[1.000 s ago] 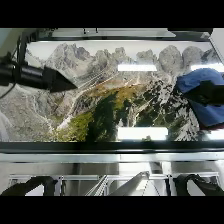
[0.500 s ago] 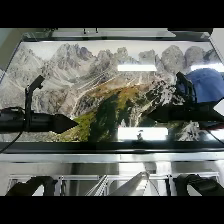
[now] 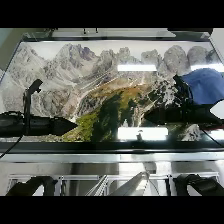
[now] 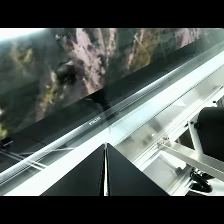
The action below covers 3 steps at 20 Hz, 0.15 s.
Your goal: Fold the shirts.
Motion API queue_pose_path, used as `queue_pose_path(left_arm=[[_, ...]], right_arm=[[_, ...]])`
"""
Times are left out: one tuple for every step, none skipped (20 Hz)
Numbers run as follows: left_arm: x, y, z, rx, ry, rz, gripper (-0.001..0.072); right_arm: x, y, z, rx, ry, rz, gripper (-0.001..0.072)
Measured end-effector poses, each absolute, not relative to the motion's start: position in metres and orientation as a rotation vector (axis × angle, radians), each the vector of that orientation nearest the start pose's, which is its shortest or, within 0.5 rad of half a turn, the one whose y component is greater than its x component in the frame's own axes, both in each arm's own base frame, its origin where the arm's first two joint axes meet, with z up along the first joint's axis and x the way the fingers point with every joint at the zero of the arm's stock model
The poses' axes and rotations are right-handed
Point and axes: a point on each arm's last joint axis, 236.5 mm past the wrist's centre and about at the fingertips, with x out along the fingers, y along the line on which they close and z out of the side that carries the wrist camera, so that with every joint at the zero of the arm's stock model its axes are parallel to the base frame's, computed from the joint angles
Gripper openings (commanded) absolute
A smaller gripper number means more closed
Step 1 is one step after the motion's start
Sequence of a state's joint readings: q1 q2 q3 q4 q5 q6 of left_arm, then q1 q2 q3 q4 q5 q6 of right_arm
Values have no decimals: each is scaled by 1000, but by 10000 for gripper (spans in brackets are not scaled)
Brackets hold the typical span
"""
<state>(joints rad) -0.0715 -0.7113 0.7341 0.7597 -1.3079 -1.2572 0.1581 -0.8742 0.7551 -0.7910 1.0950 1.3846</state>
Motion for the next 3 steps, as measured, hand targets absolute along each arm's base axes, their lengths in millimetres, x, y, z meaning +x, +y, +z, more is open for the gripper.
queue_pose_path(left_arm=[[220, -182, 91, -377, 1114, -770, 0], [220, -182, 91, -377, 1114, -770, 0], [220, -182, 91, -377, 1114, -770, 0]], right_arm=[[268, 193, 61, 484, 1147, 626, 23], [268, 193, 62, 486, 1146, 627, 23], [268, 193, 62, 486, 1148, 627, 23]])
